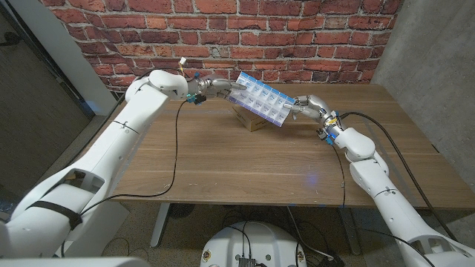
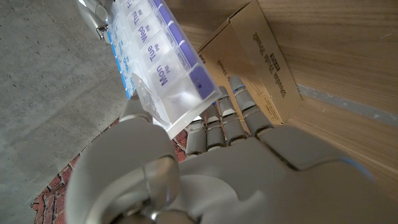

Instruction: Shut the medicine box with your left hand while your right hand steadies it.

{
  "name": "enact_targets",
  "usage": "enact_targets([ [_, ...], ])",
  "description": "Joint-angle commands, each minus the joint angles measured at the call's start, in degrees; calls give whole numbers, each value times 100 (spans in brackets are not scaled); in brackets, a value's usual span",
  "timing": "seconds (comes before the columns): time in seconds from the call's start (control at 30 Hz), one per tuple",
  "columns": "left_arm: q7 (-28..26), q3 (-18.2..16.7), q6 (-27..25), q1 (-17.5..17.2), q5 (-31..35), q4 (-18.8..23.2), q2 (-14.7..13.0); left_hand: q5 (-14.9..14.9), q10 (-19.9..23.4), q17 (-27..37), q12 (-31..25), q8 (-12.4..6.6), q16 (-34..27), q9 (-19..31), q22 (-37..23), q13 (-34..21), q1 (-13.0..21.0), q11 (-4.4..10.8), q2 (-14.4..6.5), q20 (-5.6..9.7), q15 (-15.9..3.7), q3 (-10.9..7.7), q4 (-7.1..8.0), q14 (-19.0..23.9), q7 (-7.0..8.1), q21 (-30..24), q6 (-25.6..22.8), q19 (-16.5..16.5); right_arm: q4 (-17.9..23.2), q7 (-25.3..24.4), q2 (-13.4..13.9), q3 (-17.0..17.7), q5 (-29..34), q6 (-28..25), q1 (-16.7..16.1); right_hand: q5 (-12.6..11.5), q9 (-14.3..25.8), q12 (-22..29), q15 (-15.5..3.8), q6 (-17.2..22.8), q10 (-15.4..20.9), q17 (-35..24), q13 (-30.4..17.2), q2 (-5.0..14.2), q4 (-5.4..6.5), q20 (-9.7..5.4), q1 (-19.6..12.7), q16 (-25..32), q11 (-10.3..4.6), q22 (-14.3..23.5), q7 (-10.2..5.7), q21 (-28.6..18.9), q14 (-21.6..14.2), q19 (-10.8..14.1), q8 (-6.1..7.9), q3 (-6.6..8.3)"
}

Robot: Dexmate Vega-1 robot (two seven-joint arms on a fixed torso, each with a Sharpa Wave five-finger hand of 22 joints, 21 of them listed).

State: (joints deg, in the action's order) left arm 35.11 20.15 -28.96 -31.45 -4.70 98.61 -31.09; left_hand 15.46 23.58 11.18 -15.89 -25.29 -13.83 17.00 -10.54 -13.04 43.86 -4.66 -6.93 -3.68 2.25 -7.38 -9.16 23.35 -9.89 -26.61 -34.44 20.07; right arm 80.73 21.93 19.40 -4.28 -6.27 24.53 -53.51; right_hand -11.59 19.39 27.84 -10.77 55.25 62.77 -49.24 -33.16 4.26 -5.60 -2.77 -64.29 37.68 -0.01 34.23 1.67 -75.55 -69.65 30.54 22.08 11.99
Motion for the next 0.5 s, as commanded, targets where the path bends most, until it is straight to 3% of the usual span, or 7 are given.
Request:
enact_targets([
  [0.03,317,29,323,49,-194,-116,-91,-48,85,-3,-1,-85,13,32,-21,8,119,58,77,32,-53,-35,-46,66,-176,-30,-157,67,57,-256,-99,181,-53,-106,-83,-28,9,-9,-247,367,697,-26,-26,481,7,-849,-432,-19,-485,-20,-311,-54,183,20,22,5],
  [0.17,333,23,389,43,-250,-131,-85,-81,140,-1,1,-105,23,40,-26,15,220,109,31,36,-100,-95,-40,90,-173,-31,-221,82,24,-296,-112,203,-49,-75,-100,-28,11,-15,-247,374,706,-36,-28,479,4,-847,-436,-23,-492,-51,-305,-69,172,22,21,10],
  [0.23,268,12,387,21,-250,-106,-69,-129,174,27,33,-114,38,53,-44,28,441,100,-337,46,-122,-349,36,103,-167,-23,-314,49,34,-321,-117,217,-50,-84,-124,-28,15,-19,-247,373,713,-39,-25,478,3,-845,-436,-25,-490,-63,-299,-78,169,26,21,11],
  [0.27,264,21,371,25,-246,-96,-75,-153,249,31,23,-131,22,56,-48,34,535,152,-388,75,-170,-455,45,176,-161,-42,-398,93,29,-323,-117,223,-53,-67,-131,-28,12,-21,-247,376,714,-38,-25,478,3,-844,-436,-29,-493,-70,-296,-83,169,27,19,11],
  [0.33,242,30,399,23,-236,-90,-79,-171,318,34,15,-142,16,60,-51,39,623,175,-417,75,-176,-556,51,223,-161,-59,-465,128,67,-378,-133,243,-45,-96,-162,-28,16,-20,-247,371,705,-42,-40,477,3,-842,-435,-30,-498,-82,-295,-88,165,26,17,12],
  [0.37,252,40,427,28,-237,-97,-84,-183,393,37,18,-143,6,68,-57,46,821,216,-437,84,-212,-764,37,305,-156,-90,-527,183,54,-371,-132,248,-53,-68,-162,-28,16,-23,-247,369,712,-44,-35,478,2,-843,-438,-32,-494,-91,-286,-92,163,27,15,14],
  [0.5,220,73,461,25,-209,-65,-99,-221,548,23,5,-179,-8,82,-56,56,1037,286,-346,121,-313,-957,-7,457,-149,-134,-687,278,77,-412,-146,278,-64,-62,-192,-28,14,-31,-247,375,716,-46,-38,478,2,-841,-436,-40,-494,-124,-282,-107,151,27,10,17],
])
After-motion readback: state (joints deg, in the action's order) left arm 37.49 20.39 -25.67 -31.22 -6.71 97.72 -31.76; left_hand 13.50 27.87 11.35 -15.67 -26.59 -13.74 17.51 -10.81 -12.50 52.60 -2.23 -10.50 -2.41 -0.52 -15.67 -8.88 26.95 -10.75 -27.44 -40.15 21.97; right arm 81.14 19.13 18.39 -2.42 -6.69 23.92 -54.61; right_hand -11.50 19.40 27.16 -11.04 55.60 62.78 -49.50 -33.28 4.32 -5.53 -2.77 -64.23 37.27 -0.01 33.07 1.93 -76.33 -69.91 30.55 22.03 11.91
